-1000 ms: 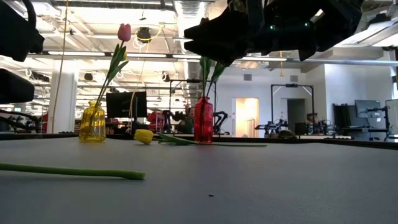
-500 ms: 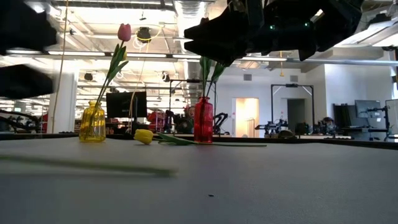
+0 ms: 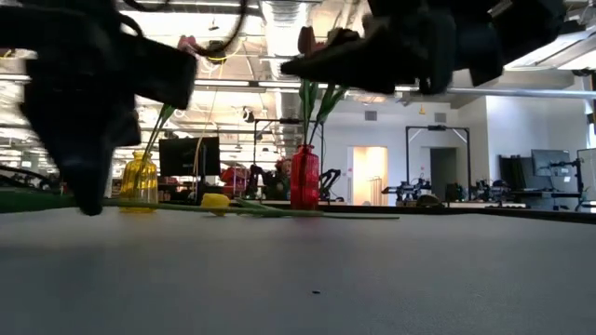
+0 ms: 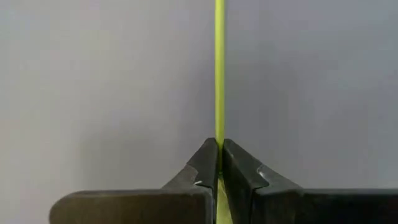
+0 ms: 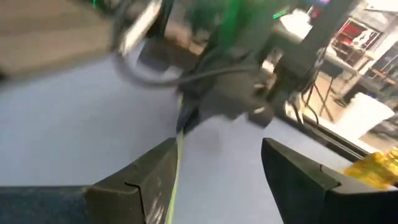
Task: Sort flowers into vase by color
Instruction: Put the pink flower into the yellow flower vase
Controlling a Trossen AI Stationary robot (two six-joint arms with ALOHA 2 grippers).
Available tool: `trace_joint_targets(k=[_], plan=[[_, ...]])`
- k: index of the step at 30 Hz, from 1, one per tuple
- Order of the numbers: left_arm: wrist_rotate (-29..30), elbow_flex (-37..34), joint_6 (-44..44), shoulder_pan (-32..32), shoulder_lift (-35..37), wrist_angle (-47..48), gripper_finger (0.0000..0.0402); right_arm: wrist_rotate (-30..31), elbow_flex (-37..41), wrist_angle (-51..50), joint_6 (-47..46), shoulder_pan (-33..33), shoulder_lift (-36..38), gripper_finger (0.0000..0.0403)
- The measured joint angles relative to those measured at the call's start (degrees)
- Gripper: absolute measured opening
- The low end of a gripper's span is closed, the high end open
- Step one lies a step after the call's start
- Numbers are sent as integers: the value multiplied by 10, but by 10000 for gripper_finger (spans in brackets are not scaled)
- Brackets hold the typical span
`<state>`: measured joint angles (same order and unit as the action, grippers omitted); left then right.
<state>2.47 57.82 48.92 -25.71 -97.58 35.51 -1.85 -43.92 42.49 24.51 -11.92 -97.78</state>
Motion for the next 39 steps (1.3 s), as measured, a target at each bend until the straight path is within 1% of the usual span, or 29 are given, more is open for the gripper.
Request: trace_joint_targets(k=[3, 6, 9, 12, 15, 18, 22, 27, 32, 35, 39], plan=[[-3, 0, 5, 30, 0, -1, 2, 54, 0, -43, 48, -13, 0, 260], [-3, 0, 14, 62, 0, -6, 2, 92, 0, -58, 58, -15, 0, 260], [-9, 0, 13, 92, 0, -7, 2, 95, 0, -74, 59, -7, 0, 260], [-23, 0, 0, 117, 0, -16, 2, 95, 0, -112, 59, 5, 0, 260], [-36, 0, -15, 137, 1, -48, 2, 99, 0, -138, 59, 18, -8, 260], [-52, 0, -30, 152, 1, -90, 2, 127, 0, -139, 60, 29, -30, 260], [-69, 0, -47, 166, 1, -127, 2, 153, -10, -159, 87, 40, -70, 260], [-73, 0, -55, 172, 1, -125, 2, 202, -47, -184, 105, 41, -110, 260], [-73, 0, -62, 172, 1, -117, 2, 206, -80, -201, 106, 41, -132, 260], [-67, 0, -63, 172, 1, -114, 2, 205, -93, -216, 106, 41, -132, 259], [-65, 0, -61, 176, 1, -114, 2, 205, -99, -227, 105, 41, -132, 249]])
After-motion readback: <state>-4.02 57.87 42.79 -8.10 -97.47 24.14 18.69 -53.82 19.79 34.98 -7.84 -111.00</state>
